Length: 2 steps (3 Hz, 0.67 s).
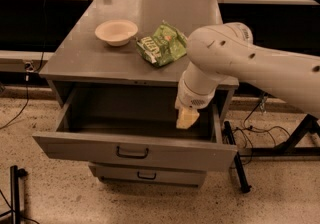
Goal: Open top drawer
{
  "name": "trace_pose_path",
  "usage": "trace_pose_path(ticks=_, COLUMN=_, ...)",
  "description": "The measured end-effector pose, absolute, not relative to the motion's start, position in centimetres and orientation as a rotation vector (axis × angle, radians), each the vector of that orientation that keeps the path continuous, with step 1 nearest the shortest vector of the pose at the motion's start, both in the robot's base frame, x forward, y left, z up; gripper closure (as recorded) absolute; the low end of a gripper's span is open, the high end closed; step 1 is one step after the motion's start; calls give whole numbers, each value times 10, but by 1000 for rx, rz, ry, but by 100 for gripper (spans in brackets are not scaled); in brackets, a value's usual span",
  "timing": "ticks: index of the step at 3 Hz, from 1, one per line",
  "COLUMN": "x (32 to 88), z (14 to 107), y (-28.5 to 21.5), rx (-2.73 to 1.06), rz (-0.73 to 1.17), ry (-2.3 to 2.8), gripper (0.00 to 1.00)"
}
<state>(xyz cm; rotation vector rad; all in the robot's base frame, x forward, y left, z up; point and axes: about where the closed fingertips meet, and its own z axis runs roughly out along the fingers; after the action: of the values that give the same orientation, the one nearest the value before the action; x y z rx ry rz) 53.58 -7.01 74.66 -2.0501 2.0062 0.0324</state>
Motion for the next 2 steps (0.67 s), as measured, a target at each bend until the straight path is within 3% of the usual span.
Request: trace_pose_path(ticks=2, x=570, z=704, y=-73, rx=-2007, rz=11, ry=2082, gripper=97)
